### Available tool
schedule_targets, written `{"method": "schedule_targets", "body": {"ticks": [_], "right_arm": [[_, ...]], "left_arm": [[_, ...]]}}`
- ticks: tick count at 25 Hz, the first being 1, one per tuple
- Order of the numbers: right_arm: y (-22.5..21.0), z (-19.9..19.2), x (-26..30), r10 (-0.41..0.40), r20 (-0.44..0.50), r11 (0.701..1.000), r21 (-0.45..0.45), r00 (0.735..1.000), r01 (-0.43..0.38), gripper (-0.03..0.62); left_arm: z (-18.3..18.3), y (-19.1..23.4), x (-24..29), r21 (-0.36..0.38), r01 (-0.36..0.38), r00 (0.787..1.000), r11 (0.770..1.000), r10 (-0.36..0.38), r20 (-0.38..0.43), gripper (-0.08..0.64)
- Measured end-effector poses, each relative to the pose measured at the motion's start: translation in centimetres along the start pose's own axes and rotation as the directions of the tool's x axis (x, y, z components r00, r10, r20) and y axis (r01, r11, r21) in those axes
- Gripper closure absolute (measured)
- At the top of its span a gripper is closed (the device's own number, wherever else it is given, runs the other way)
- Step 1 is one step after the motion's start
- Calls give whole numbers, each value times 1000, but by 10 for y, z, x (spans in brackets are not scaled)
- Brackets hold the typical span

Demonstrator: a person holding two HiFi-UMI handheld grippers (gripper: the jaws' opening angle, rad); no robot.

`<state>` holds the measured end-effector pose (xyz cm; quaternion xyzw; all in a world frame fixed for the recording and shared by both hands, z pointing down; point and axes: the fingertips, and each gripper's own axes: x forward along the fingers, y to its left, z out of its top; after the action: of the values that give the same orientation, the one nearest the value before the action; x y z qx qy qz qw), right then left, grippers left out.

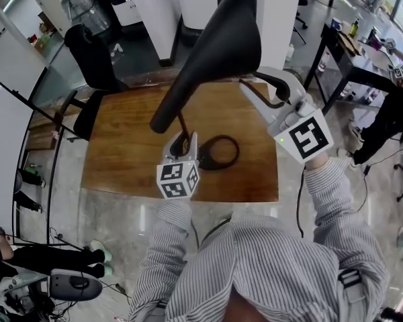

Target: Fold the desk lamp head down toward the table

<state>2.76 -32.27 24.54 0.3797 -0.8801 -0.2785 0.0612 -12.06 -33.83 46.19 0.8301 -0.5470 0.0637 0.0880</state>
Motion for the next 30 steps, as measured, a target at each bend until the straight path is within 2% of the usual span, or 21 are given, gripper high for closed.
{"method": "schedule_targets", "body": {"ticks": [3,10,19,25,30], "right_arm": [[-3,1,-2,-18,9,1000,15,1000,18,557],[-5,-2,-5,-36,26,998,47,999,35,564],[0,-21,-8,-72,41,987,144,997,66,565],[15,-55,-14,-135,15,941,315,991,123,566],[47,-90,-14,-103,-46,880,461,994,113,578]], "left_arm": [[0,1,0,6,-16,1000,1000,16,-7,494],[-2,-1,2,23,-19,1000,1000,19,-17,500],[-1,1,2,15,-18,999,1000,18,-31,499],[-2,1,3,1,-16,1000,1000,16,-26,494],[-2,1,1,2,-15,999,1000,15,-28,495]]}}
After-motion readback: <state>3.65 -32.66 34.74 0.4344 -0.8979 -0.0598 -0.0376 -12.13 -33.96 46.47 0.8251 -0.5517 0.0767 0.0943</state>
